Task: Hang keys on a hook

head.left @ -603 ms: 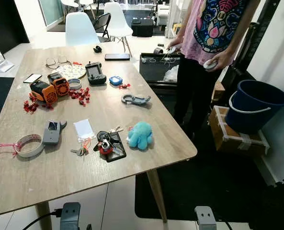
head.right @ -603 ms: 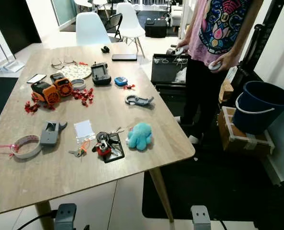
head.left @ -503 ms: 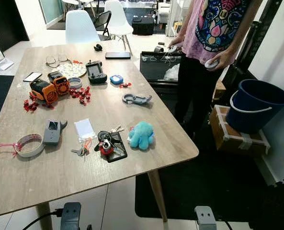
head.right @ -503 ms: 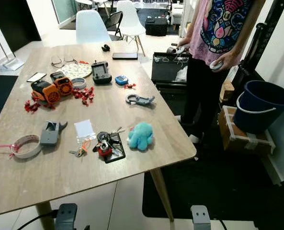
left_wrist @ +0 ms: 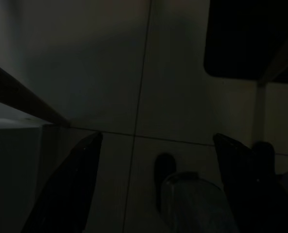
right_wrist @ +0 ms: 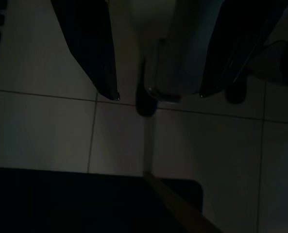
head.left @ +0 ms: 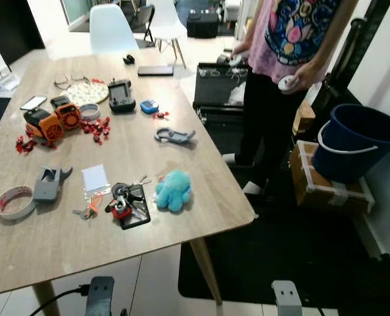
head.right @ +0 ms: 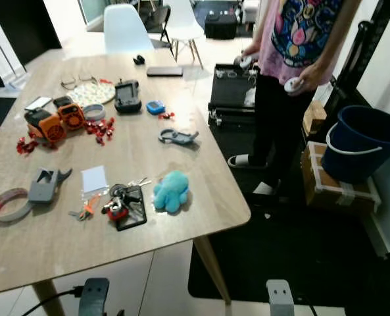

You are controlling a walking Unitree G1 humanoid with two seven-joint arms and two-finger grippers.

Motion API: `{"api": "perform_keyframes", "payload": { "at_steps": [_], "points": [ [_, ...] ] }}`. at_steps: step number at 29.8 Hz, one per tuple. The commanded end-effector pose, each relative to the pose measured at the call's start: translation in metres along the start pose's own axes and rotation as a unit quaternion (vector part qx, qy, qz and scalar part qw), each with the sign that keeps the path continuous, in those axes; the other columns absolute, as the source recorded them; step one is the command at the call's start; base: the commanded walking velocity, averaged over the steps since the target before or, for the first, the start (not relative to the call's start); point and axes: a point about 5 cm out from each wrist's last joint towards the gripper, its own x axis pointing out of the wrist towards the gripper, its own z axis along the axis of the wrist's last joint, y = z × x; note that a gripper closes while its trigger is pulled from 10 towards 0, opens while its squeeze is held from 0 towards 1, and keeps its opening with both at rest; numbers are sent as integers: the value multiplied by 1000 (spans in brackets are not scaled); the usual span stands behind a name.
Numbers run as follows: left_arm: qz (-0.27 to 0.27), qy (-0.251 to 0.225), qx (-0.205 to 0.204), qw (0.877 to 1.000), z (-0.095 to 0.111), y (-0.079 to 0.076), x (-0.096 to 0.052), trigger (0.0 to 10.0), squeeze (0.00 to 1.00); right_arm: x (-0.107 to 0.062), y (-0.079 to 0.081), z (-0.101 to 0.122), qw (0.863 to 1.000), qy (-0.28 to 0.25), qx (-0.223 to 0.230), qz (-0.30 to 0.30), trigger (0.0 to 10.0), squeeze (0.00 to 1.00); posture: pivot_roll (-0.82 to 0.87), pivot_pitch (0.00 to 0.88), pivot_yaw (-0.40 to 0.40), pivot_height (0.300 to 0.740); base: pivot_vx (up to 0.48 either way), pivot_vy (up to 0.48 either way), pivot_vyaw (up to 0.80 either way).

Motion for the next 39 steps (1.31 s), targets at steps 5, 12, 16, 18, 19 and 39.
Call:
{"api": "perform_keyframes", "payload": {
  "at_steps": [5,12,16,18,19,39],
  "points": [
    [6,17,2,1000,-8,4,-2,10000,0,0,4,-6,1000,11,9,3,10000,0,55,67,0,740,0,0,0],
    [7,1,-5,1000,-3,3,-1,10000,0,-1,3,-6,1000,15,-3,5,10000,0,55,64,-5,740,0,0,0],
    [6,-3,-7,1000,-2,3,-1,10000,0,0,4,-6,1000,14,-3,9,10000,0,50,59,-3,740,0,0,0],
    [6,-4,-7,1000,-2,3,-1,10000,0,0,4,-6,1000,14,-5,9,10000,0,50,59,-3,740,0,0,0],
    [5,-5,-7,1000,-2,3,-2,10000,0,0,4,-6,1000,14,-6,11,10000,0,49,57,-3,740,0,0,0],
    [-1,-2,-6,1000,-6,4,-3,10000,0,-1,7,-8,1000,19,-12,16,10000,0,48,40,-3,740,0,0,0]
  ]
}}
